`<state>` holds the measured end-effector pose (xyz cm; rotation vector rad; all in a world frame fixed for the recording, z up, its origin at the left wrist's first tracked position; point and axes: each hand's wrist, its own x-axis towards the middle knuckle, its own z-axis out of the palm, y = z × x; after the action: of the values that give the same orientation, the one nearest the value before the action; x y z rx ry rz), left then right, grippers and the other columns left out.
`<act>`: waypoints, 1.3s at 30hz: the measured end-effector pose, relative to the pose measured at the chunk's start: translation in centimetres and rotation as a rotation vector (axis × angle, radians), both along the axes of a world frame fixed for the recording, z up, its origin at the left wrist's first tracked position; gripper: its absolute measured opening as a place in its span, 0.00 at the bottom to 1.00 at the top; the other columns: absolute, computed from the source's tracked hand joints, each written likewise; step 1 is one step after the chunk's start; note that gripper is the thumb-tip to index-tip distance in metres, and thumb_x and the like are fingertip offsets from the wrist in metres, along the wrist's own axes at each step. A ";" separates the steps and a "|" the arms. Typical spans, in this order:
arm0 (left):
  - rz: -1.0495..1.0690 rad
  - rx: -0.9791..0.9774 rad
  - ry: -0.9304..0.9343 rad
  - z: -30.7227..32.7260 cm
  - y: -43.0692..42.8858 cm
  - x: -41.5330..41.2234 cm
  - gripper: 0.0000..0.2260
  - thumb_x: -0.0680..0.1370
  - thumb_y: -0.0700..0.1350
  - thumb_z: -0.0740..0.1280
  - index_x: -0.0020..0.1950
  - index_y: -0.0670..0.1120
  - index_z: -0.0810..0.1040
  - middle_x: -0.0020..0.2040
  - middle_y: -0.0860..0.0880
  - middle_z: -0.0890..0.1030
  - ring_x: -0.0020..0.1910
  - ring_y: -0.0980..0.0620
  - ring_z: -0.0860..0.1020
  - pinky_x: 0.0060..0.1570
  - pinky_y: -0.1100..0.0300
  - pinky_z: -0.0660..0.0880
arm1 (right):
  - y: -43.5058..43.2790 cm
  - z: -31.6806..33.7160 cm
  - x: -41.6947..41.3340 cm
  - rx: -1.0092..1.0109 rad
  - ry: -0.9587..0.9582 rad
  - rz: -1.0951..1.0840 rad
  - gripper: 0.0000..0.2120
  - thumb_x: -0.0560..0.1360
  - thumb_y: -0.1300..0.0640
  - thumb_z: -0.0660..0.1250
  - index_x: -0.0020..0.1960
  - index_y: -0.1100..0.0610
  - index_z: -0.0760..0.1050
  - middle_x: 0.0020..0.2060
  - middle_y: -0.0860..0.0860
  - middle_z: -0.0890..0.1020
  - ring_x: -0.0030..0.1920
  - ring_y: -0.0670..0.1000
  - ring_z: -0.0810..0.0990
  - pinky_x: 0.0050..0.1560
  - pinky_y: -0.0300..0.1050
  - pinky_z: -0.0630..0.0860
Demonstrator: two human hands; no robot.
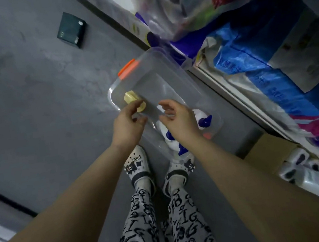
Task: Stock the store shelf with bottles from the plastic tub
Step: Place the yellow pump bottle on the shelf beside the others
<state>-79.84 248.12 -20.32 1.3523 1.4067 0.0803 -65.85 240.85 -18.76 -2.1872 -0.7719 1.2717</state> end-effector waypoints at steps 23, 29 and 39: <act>0.072 -0.128 0.013 -13.9 5.2 1.1 0.33 0.75 0.33 0.67 0.78 0.47 0.59 0.71 0.47 0.72 0.69 0.53 0.71 0.61 0.67 0.67 | 6.8 -18.3 -3.9 -0.141 -0.079 0.109 0.23 0.72 0.55 0.72 0.66 0.54 0.73 0.57 0.54 0.82 0.59 0.56 0.78 0.55 0.47 0.71; 0.015 -0.111 -0.021 -13.6 5.0 1.9 0.32 0.74 0.30 0.64 0.76 0.45 0.61 0.63 0.49 0.73 0.57 0.58 0.72 0.46 0.85 0.61 | 7.1 -17.6 -2.1 -0.148 -0.091 0.127 0.21 0.71 0.54 0.74 0.63 0.55 0.76 0.54 0.54 0.84 0.55 0.57 0.80 0.54 0.50 0.75; 0.113 -0.294 -0.083 -10.4 5.3 2.7 0.26 0.71 0.30 0.64 0.65 0.51 0.76 0.65 0.51 0.75 0.62 0.55 0.74 0.47 0.73 0.73 | 3.8 -12.5 3.6 -0.165 0.152 0.052 0.22 0.69 0.53 0.79 0.53 0.38 0.70 0.53 0.46 0.83 0.54 0.49 0.82 0.58 0.57 0.80</act>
<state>-77.12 253.46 -30.75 1.0172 1.3647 0.0037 -62.23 244.69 -31.21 -2.1780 -0.6884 1.5577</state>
